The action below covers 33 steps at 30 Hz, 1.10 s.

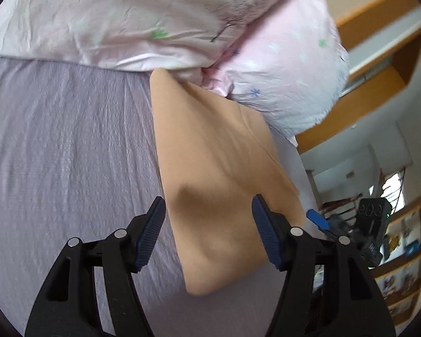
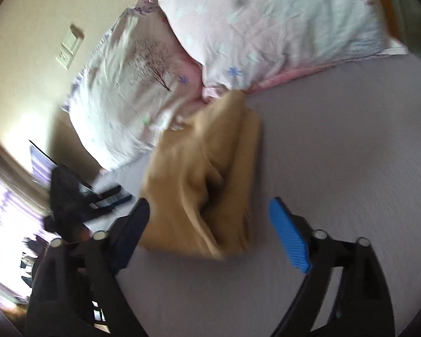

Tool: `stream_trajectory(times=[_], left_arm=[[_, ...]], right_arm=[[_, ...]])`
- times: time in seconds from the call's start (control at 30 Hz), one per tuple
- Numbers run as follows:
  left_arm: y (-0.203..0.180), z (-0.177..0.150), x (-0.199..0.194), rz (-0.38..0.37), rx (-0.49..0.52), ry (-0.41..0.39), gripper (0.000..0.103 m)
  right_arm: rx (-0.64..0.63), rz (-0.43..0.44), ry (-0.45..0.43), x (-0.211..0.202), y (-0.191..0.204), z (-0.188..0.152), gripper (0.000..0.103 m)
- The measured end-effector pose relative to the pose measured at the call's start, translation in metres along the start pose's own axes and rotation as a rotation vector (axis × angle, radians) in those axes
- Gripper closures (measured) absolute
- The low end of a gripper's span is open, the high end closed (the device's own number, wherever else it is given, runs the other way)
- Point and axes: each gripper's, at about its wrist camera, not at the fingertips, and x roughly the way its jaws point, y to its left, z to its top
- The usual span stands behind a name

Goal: Fold small clothes

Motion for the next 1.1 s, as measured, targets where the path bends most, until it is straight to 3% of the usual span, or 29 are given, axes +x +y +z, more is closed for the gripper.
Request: stream_trajectory(times=[0.13,0.27,0.33,0.37,0.4,0.47,0.57,0.7,0.77,0.83,0.9,1.0,1.1], left_arm=[[0.006,0.014,0.025,0.019,-0.052,0.037,0.039],[0.014,0.025,0.05,0.013,-0.103,0.066,0.039],[0.018,0.029,0.06,-0.025,-0.124,0.064,0.039],[0.018,0.03,0.062,-0.038,-0.127,0.059,0.04],[0.02,0.031,0.064,-0.049,-0.136,0.059,0.053],[0.023,0.032,0.064,-0.061,-0.152,0.064,0.067],[0.023,0.031,0.032,-0.106,-0.11,0.05,0.072],[0.033,0.021,-0.037,-0.039,-0.036,-0.04,0.07],[0.043,0.016,-0.047,0.046,-0.021,-0.047,0.068],[0.061,0.009,-0.046,0.139,-0.056,-0.007,0.068],[0.069,0.003,-0.056,0.123,-0.073,-0.02,0.067],[0.059,-0.006,-0.085,0.153,0.011,-0.104,0.067],[0.035,-0.014,-0.091,0.128,0.096,-0.138,0.064]], right_arm=[[0.135,0.039,0.107,0.053,-0.024,0.032,0.017],[0.22,0.061,0.184,0.092,-0.043,0.04,0.022],[0.243,0.127,0.185,0.1,-0.049,0.04,0.047],[0.262,0.148,0.192,0.104,-0.051,0.038,0.066],[0.276,0.164,0.172,0.104,-0.052,0.035,0.069],[0.27,0.193,0.143,0.099,-0.046,0.033,0.071],[0.263,0.303,0.133,0.094,-0.025,0.029,0.072],[0.17,0.385,0.198,0.118,0.022,0.014,0.072],[0.122,0.339,0.25,0.138,0.037,0.005,0.07],[0.11,0.233,0.29,0.153,0.042,0.0,0.064],[0.126,0.202,0.241,0.139,0.04,0.004,0.055],[0.096,0.158,0.056,0.097,0.046,0.021,0.047],[0.08,0.162,0.085,0.105,0.061,0.029,0.047]])
